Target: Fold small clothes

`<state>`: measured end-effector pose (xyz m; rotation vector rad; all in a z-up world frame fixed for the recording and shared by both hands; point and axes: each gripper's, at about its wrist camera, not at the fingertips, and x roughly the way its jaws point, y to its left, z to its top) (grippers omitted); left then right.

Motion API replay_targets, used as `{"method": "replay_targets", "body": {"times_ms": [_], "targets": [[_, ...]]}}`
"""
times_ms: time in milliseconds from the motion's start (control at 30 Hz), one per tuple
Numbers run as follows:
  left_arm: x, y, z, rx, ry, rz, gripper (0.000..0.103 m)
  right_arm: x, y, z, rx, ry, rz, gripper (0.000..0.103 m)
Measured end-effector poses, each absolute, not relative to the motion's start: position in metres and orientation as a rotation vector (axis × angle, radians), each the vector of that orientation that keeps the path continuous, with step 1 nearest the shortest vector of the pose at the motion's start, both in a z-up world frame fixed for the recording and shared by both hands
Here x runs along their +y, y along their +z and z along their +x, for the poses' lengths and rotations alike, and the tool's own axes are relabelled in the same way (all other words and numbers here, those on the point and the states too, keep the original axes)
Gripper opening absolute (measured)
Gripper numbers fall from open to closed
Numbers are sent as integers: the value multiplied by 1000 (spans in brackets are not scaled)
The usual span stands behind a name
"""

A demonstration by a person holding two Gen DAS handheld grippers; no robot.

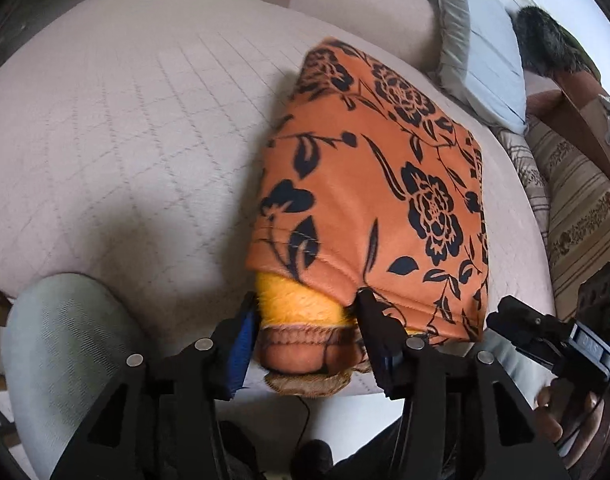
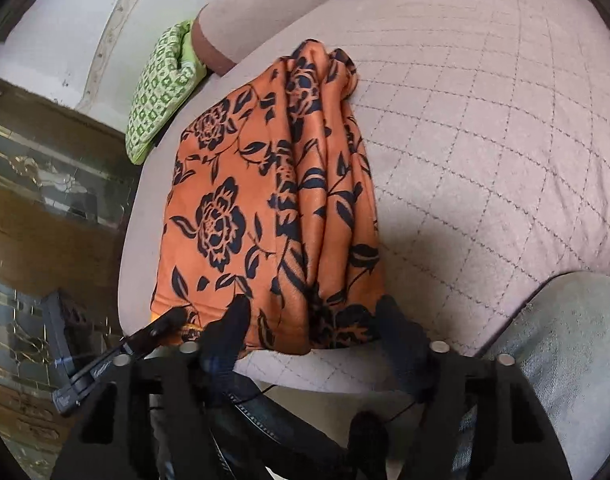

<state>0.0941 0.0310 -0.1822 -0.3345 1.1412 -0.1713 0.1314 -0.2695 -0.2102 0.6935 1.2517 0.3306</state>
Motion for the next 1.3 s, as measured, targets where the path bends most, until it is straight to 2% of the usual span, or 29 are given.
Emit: {"method": "replay_targets", "body": {"times_ms": [167,333,400,433,500,533,567,667,767,933,1167,1300], "targets": [[41,-163,85,1055,-187,-361,53,-267,-230,141,1303,337,738,69],[63,-169,96,1068,-218,-523,56,-264,-242,147,1310,363,803,67],[68,-177,104,1084,-234,-562,60,-261,-242,146,1312,349,791,59],[68,-184,110,1111,-254,-573,60,-259,-242,146,1317,338,766,51],[68,-203,122,1168,-279,-610,58,-255,-242,144,1317,323,739,45],[69,-213,124,1177,-285,-640,57,-254,-242,144,1318,321,731,37],[70,-222,124,1187,-296,-669,49,-252,-242,143,1323,322,724,27],[72,-221,119,1171,-294,-696,30,-245,-233,141,1324,322,672,13],[65,-197,109,1148,-300,-618,20,-236,-212,136,1291,300,580,11],[60,-196,99,1182,-277,-545,20,-224,-185,127,1238,271,401,10],[55,-194,105,1190,-259,-513,21,-225,-194,127,1245,256,387,8],[49,-186,102,1177,-246,-461,27,-220,-190,128,1258,238,366,9]]}}
